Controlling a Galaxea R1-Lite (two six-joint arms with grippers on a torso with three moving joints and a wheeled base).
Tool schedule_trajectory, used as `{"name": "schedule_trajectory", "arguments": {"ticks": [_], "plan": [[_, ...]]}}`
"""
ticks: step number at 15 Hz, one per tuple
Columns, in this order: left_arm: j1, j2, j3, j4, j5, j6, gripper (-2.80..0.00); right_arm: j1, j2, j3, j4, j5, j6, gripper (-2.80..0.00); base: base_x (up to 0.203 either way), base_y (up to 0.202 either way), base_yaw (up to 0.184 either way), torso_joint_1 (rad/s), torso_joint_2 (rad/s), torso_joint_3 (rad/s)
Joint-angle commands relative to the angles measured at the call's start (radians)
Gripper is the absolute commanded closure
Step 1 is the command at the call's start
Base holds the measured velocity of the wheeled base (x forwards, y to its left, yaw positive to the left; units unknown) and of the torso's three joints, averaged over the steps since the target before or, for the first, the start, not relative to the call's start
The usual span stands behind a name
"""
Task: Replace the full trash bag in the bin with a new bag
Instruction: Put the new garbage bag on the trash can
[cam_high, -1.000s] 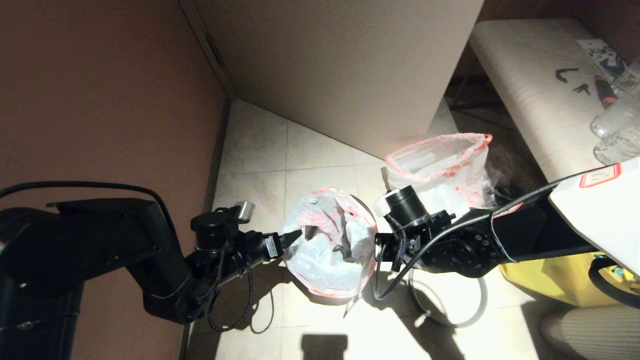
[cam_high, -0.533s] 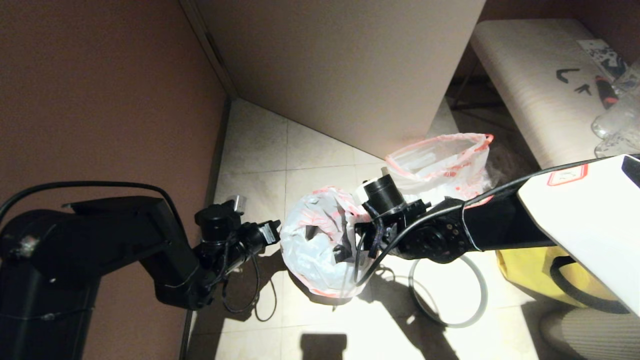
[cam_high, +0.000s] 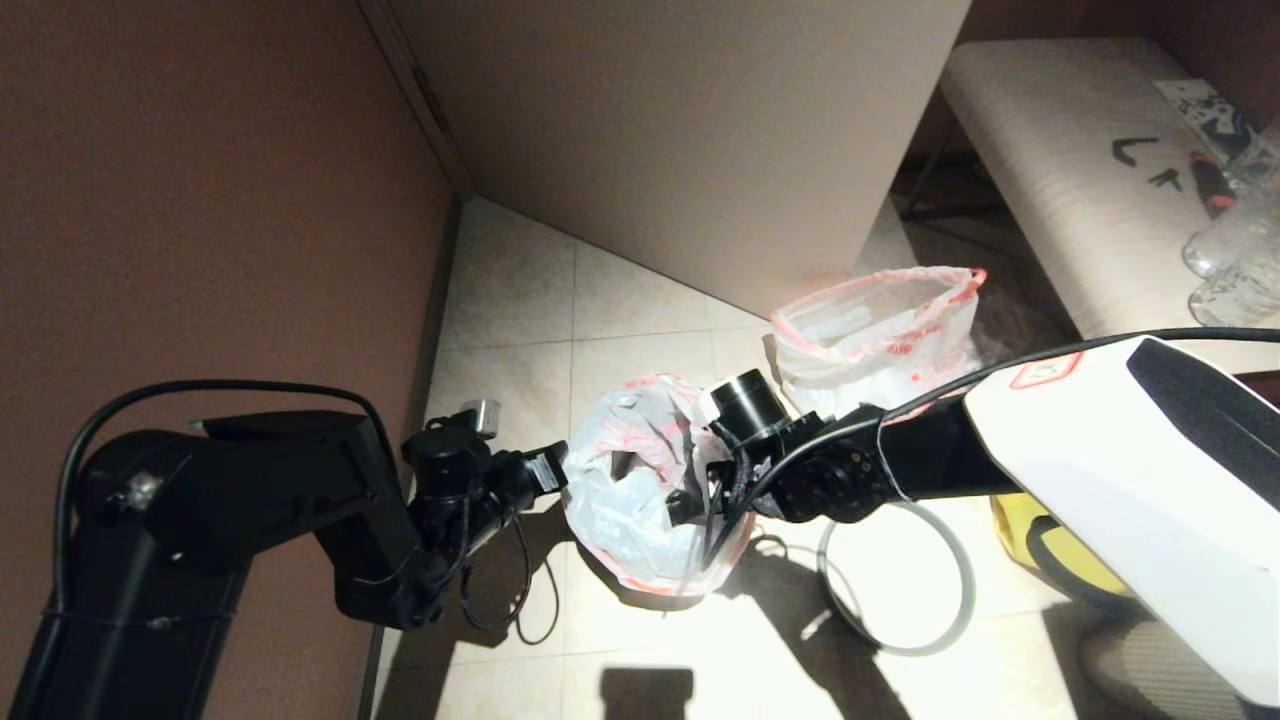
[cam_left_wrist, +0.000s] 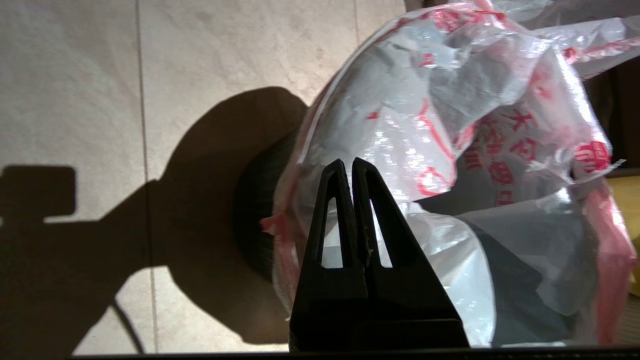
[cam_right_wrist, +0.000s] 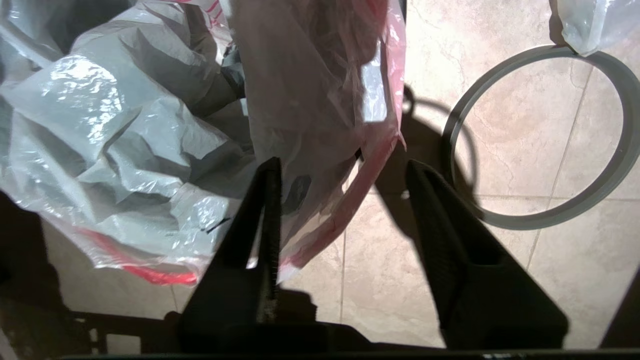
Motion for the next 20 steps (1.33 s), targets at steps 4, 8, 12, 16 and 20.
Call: {"name": "schedule_trajectory", "arguments": {"ticks": [4,8,12,16,20], "plan": [[-0.005,0.016,-0.001,-0.014,-0.001,-0.002,0.00,-0.017,0.122,-0.119,0.000,-0.014,-0.050,-2.80,0.000,0.000,0.000,0.000,0.00,0.000],[-0.007,0.019,-0.003,-0.015,-0.001,0.001,0.00,-0.052,0.176,-0.152,-0.006,-0.047,-0.063,-2.80,0.000,0.000,0.000,0.000,0.00,0.000],[-0.008,0.022,-0.003,-0.015,0.002,0.002,0.00,-0.063,0.205,-0.172,-0.006,-0.047,-0.064,-2.80,0.000,0.000,0.000,0.000,0.00,0.000],[-0.025,0.043,0.000,-0.019,0.008,0.038,0.00,-0.064,0.227,-0.203,-0.004,-0.047,-0.064,-2.80,0.000,0.000,0.000,0.000,0.00,0.000],[-0.028,0.056,0.002,-0.038,0.008,0.048,0.00,-0.075,0.205,-0.187,-0.003,-0.046,-0.057,-2.80,0.000,0.000,0.000,0.000,0.00,0.000]]}}
